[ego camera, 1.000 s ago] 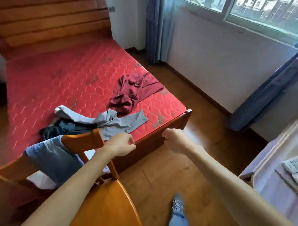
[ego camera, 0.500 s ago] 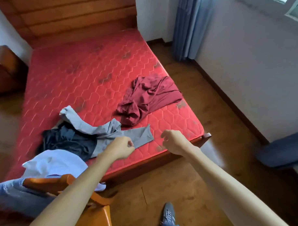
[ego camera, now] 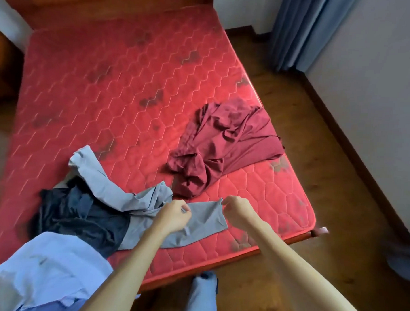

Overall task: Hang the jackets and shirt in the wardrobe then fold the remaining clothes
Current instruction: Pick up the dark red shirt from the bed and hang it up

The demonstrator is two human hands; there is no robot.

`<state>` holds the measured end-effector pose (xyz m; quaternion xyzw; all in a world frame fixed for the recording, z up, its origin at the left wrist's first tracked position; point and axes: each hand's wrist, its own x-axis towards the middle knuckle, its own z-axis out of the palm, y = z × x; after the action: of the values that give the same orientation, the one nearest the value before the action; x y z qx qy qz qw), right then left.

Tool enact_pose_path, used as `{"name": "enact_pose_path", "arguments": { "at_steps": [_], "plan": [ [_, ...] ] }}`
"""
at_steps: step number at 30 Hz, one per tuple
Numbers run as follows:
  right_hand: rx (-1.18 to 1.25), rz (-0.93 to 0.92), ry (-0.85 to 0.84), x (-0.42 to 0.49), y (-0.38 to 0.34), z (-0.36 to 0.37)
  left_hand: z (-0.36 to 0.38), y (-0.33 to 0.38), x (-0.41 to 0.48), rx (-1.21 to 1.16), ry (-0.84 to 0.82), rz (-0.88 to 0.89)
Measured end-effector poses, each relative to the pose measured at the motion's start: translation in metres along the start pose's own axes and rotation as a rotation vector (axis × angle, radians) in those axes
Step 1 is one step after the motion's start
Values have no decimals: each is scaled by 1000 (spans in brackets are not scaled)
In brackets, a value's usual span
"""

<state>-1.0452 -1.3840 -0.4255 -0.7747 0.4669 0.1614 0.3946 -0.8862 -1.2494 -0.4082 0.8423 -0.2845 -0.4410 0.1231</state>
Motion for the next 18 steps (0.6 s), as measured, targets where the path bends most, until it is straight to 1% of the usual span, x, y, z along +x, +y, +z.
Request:
{"name": "enact_pose_path", "arguments": {
  "at_steps": [3,6,9,12,14,17,18],
  "plan": [
    [64,27,-12,74,-14,12,3,-10,78,-91,29,-64],
    [94,40,-64,147,-23,35,20,-27,147,-179,24,-97],
    [107,90,-102,211,-22,66,42,-46,202,-202,16,-142],
    [136,172,-96,257,-14,94,62,-66,244,-240,21,-180],
    [195,240,-54,279,-10,111,75,-79,266,-306,-78,-173],
    [249,326,-7,300,-7,132,84,-78,277,-495,-440,-293],
    [269,347,-13,302,-8,138,88,-79,275,-538,-521,-337]
  ]
}}
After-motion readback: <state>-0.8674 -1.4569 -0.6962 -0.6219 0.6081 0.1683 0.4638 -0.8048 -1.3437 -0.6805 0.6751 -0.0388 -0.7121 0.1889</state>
